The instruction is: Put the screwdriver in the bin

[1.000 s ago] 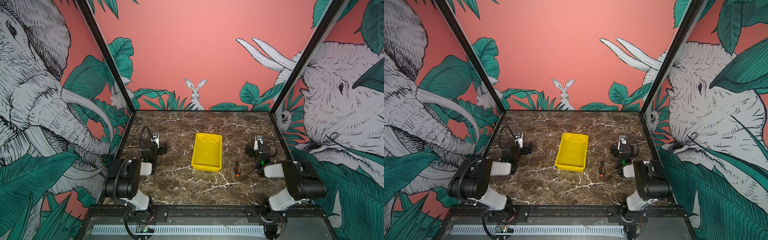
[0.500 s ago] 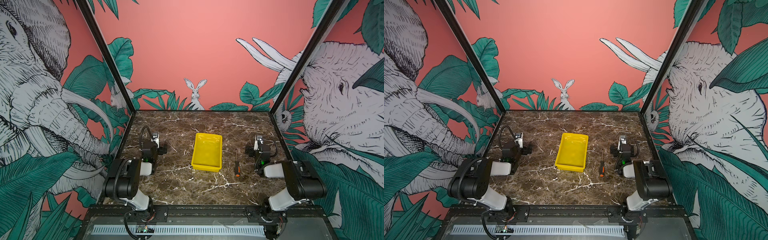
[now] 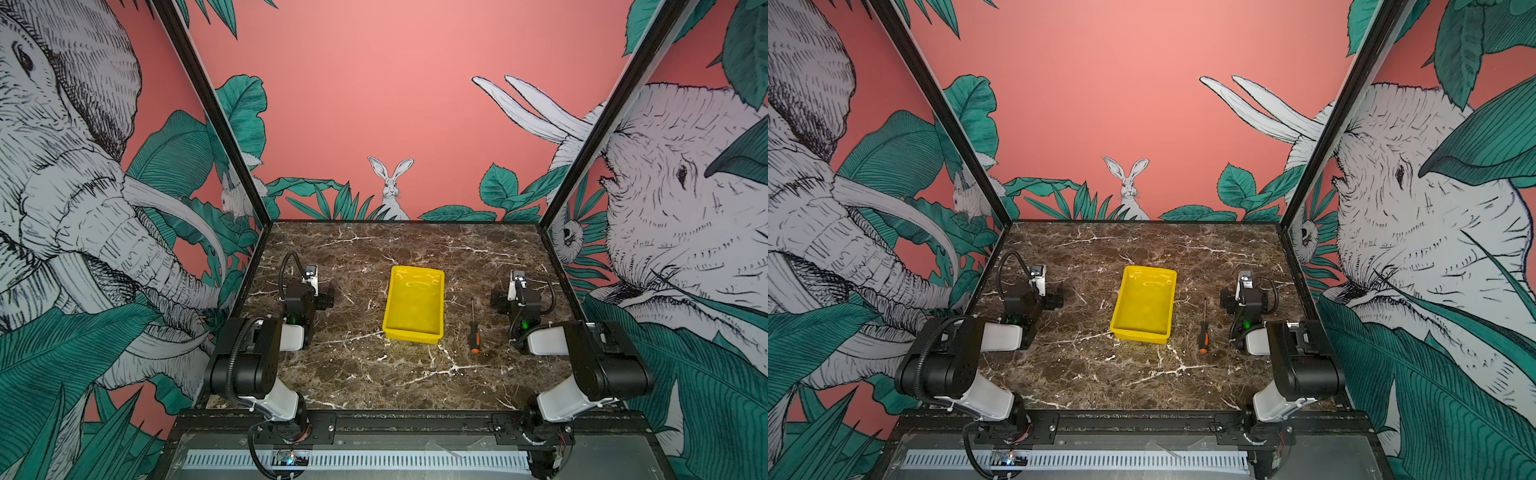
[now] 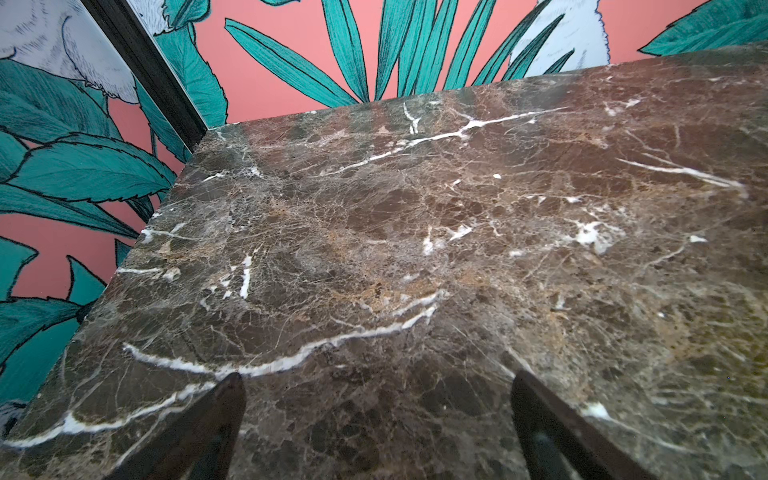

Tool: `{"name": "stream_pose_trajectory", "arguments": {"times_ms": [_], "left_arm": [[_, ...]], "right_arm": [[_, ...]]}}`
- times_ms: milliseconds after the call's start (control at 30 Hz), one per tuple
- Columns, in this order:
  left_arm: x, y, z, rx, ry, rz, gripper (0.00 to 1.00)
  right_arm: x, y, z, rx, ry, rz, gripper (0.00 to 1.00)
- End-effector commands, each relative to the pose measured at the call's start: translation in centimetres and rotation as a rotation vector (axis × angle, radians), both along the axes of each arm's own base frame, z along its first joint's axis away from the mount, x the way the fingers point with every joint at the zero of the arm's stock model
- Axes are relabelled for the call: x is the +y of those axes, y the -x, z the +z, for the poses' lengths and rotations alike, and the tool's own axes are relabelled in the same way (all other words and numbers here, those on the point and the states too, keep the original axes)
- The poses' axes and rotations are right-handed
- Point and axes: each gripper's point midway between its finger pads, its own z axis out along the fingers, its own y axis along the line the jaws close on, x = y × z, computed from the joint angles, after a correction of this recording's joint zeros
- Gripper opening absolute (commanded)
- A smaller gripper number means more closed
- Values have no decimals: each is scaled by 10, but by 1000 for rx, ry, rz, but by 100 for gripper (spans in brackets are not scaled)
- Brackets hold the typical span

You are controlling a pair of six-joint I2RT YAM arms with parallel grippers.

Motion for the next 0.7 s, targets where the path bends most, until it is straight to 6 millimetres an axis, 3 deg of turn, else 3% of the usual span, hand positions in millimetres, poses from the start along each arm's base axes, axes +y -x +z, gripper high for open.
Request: {"name": "stream_pose_trajectory", "arguments": {"times_ms": [0, 267, 433, 567, 667], "left_arm": [[2, -4, 8, -16, -5, 0, 100], [2, -4, 7, -13, -5, 1, 100], [10, -2, 10, -39, -21, 57, 100], [19, 18, 45, -114, -127, 218, 100], [24, 34, 70, -20, -28, 296, 100]], "right_arm": [[-1, -7, 18, -62, -8, -6, 99], [10, -5, 18, -77, -13, 65, 99], [-15, -3, 19, -80, -8, -89, 99], [-19, 6, 28, -126, -15, -114, 99], [-19, 16, 46, -145, -17, -110, 99]]}}
